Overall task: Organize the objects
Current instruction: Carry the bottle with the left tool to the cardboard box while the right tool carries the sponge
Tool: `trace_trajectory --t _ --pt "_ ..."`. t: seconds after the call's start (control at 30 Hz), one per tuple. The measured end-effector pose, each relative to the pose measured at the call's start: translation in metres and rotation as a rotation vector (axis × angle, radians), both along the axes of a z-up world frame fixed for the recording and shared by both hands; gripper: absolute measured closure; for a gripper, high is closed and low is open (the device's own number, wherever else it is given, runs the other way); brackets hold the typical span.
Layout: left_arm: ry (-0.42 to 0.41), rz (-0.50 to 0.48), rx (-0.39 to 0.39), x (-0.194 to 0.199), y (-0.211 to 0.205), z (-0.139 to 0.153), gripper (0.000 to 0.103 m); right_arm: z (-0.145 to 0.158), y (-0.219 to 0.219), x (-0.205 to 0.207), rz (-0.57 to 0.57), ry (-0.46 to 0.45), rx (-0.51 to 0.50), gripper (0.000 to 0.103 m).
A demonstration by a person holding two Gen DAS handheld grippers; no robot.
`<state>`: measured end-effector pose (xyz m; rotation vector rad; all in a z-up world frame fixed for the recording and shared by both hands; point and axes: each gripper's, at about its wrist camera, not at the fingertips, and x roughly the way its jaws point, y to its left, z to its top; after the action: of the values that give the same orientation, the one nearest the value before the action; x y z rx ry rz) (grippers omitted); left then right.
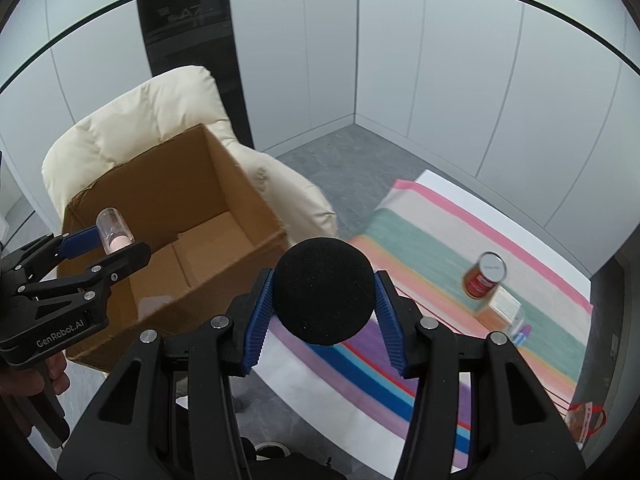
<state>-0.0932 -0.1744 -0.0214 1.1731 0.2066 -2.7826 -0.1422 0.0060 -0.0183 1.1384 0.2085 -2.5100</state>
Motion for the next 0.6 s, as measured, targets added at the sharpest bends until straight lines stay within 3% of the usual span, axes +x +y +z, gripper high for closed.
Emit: trace_trajectory --t 0.47,0.57,0.6 --pt "-0.025 0.094 -0.019 0.024 -0.056 -0.009 0.038 -0.002 -0.068 0.004 0.111 -0.002 0.006 0.052" --pt "-0.010 0.110 -0.025 0.031 -0.064 -0.004 0.031 -0.001 -0.079 0.005 0.124 -0.002 0.002 0.052" --pt "-0.002 0.114 -0.027 0.033 -0.067 -0.003 0.022 -0.002 -0.083 0.006 0.128 -0.002 0.001 0.052"
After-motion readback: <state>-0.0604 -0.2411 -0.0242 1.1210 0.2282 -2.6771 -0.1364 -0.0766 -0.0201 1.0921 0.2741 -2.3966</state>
